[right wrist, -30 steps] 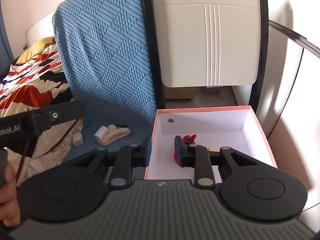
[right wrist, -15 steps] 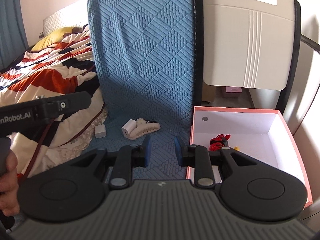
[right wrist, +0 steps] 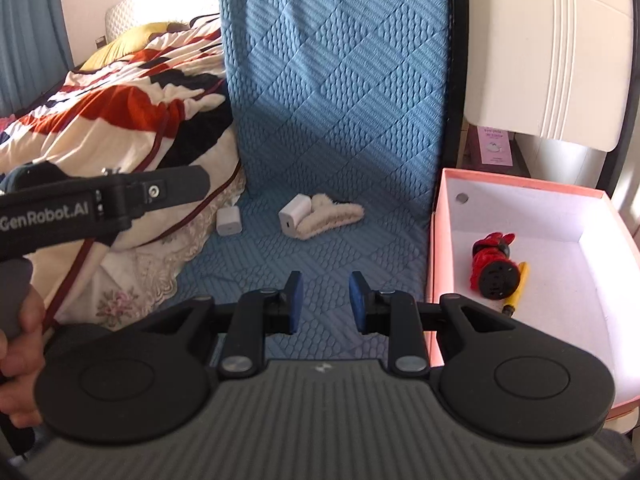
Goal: Organize rigid objects
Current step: 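Withdraw both tools from the box back toward the chair seat, then grasp the white charger with the left gripper while the right gripper grasps the fluffy hair clip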
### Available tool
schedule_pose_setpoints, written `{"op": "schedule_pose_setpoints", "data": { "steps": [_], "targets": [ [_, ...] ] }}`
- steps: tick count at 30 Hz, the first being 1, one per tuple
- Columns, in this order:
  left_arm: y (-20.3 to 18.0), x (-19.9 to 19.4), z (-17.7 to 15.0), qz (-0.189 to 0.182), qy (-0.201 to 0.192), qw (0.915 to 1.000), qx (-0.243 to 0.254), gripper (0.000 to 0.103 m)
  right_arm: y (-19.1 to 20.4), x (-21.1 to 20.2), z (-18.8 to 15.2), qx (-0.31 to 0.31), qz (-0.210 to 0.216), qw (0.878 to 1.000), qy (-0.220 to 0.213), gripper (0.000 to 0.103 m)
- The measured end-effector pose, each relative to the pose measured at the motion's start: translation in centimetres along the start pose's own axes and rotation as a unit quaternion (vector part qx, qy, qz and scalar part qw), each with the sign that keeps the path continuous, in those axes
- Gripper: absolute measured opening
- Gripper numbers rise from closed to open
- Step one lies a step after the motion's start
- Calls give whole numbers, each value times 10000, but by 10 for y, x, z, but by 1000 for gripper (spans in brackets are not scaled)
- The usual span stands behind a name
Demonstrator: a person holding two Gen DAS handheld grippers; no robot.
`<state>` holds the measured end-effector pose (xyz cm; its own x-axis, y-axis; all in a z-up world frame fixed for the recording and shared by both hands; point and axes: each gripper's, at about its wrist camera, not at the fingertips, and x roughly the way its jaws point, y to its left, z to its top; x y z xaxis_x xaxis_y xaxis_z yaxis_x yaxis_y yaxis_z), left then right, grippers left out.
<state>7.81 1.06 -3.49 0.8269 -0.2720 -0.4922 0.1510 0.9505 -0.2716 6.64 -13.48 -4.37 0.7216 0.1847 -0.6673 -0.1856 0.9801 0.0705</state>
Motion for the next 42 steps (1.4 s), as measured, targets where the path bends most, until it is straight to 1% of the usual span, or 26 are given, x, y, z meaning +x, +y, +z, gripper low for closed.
{"op": "schedule_pose_setpoints", "data": {
  "steps": [3, 6, 11, 14, 18, 21, 25, 29, 35, 42],
  "targets": [
    [4, 2, -8, 33, 8, 10000, -42, 75, 5, 6, -8, -59, 15, 10000, 34, 28],
    [7, 3, -17, -43, 73, 9999, -60, 75, 7, 12, -14, -49, -1, 10000, 36, 28],
    [6, 5, -29, 70, 161, 9998, 99, 75, 10, 17, -26, -54, -17, 10000, 68, 28],
    [5, 6, -33, 80, 208, 9997, 104, 75, 8, 17, -34, -94, -58, 9999, 108, 28],
    [8, 13, -40, 51, 260, 9996, 7, 75, 4, 18, -40, 64, -7, 9999, 151, 28],
    [12, 25, -45, 51, 387, 9992, -48, 75, 6, 23, -39, 13, -129, 9997, 191, 28],
    [16, 44, -48, 70, 497, 9987, 55, 75, 1, 33, -38, 137, -85, 9996, 231, 28],
    [25, 63, -48, 61, 593, 9982, 52, 75, -1, 44, -34, 255, 18, 9994, 230, 28],
    [48, 93, -47, 35, 768, 9970, -123, 75, 0, 70, -26, 238, 134, 9995, 142, 28],
    [67, 125, -39, 39, 907, 9955, -266, 75, -2, 103, -14, 151, 289, 9993, 193, 28]
  ]
}}
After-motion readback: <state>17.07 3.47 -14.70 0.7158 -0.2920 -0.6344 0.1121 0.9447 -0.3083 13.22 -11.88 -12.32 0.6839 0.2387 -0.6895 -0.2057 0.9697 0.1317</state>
